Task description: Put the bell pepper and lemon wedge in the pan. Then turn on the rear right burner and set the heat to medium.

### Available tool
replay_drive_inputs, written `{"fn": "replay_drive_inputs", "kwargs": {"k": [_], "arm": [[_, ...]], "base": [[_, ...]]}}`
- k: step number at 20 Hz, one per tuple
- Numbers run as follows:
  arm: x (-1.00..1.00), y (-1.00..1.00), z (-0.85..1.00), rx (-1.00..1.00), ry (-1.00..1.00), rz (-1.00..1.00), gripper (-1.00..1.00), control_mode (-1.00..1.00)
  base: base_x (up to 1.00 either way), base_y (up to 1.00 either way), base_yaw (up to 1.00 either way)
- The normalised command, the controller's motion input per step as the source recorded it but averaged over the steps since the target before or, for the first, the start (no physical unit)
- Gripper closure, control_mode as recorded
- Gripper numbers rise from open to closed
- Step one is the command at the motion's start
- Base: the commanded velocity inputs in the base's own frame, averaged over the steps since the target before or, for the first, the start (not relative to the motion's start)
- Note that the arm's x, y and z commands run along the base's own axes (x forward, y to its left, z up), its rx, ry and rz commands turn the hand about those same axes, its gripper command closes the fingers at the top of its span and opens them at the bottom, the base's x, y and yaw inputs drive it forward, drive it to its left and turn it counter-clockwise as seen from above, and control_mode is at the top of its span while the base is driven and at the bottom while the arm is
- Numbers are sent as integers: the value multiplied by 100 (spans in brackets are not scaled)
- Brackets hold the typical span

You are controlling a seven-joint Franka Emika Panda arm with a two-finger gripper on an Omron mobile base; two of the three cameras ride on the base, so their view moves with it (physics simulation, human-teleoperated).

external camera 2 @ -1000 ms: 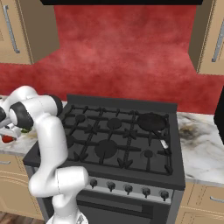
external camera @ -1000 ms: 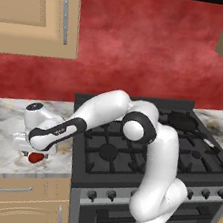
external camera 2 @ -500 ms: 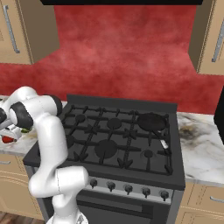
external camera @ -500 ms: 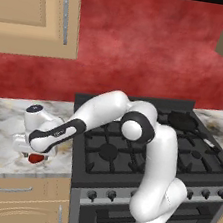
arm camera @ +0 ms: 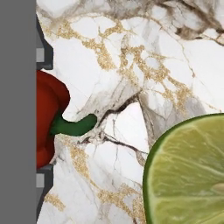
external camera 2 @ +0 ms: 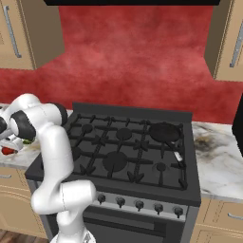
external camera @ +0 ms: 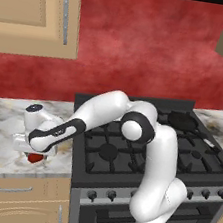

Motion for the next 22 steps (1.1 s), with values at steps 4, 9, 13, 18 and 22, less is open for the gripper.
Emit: {"fn": "replay_drive_inputs", "kwargs": {"k": [4, 9, 13, 18, 22], "arm": [[0, 0, 0, 0, 0, 0, 100, -100], [0, -5, 0, 0, 0, 0, 100, -100], [-15, -40, 13, 8, -10, 6, 100, -100], [-48, -50, 54, 13, -13, 10, 100, -100], [-42, -63, 57, 13, -12, 10, 100, -100]], "base": [[0, 0, 0], [0, 0, 0], [0, 0, 0], [0, 0, 0], [0, 0, 0]]}}
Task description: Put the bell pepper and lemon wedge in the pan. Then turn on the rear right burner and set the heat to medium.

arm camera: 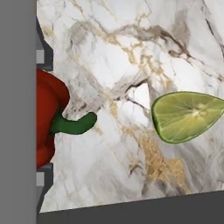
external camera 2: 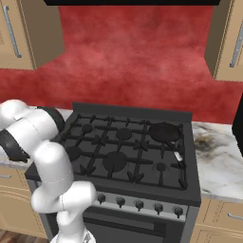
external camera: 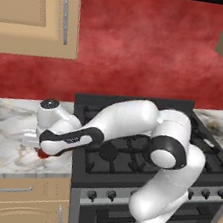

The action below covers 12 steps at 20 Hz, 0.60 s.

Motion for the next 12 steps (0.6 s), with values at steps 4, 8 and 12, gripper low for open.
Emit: {"fn": "replay_drive_inputs", "kwargs": {"k": [4, 8, 12], "arm": [[-7, -73, 58, 10, -8, 12, 100, -100], [5, -68, 59, 5, -1, 17, 100, -100], [30, -71, 52, 0, 0, 17, 100, -100]], "base": [[0, 0, 0], [0, 0, 0], [0, 0, 0]]}}
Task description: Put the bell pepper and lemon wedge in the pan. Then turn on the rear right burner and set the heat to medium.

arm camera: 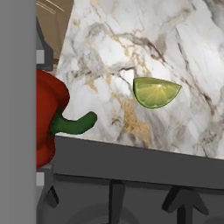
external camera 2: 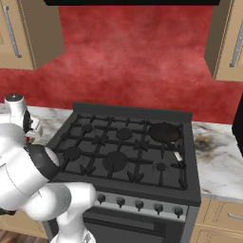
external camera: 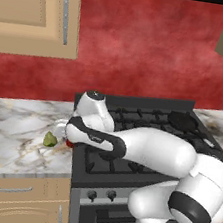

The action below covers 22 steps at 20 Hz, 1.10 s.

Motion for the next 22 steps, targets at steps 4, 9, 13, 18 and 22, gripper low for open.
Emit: {"fn": "replay_drive_inputs", "kwargs": {"k": [4, 9, 13, 18, 22], "arm": [[39, -82, 29, 0, 1, 16, 100, -100], [41, -95, 32, -2, 5, 12, 100, -100], [47, -99, 20, -7, 14, 8, 100, -100], [49, -100, 3, -8, 18, 2, 100, -100], [39, -98, 5, -11, 15, 0, 100, -100]], "base": [[0, 0, 0], [0, 0, 0], [0, 0, 0], [0, 0, 0], [0, 0, 0]]}}
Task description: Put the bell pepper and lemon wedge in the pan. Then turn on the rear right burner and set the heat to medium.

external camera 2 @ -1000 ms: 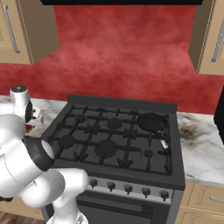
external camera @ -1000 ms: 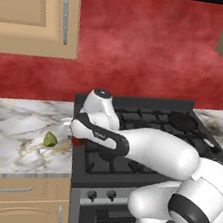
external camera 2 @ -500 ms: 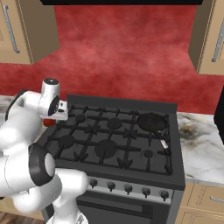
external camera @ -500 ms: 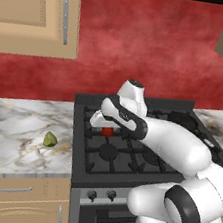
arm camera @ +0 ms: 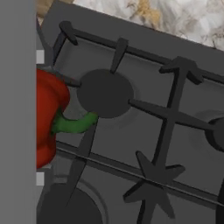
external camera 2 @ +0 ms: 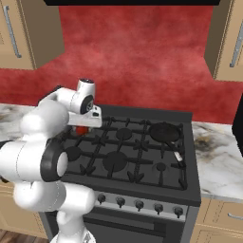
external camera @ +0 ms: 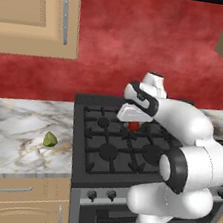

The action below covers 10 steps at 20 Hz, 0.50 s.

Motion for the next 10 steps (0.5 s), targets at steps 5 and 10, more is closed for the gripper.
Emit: {"fn": "replay_drive_inputs", "kwargs": {"k": [5, 10], "arm": [[26, -92, 2, -10, 9, 0, 100, -100], [7, -81, 0, -7, 1, 0, 100, -100]], "base": [[0, 0, 0], [0, 0, 0]]}}
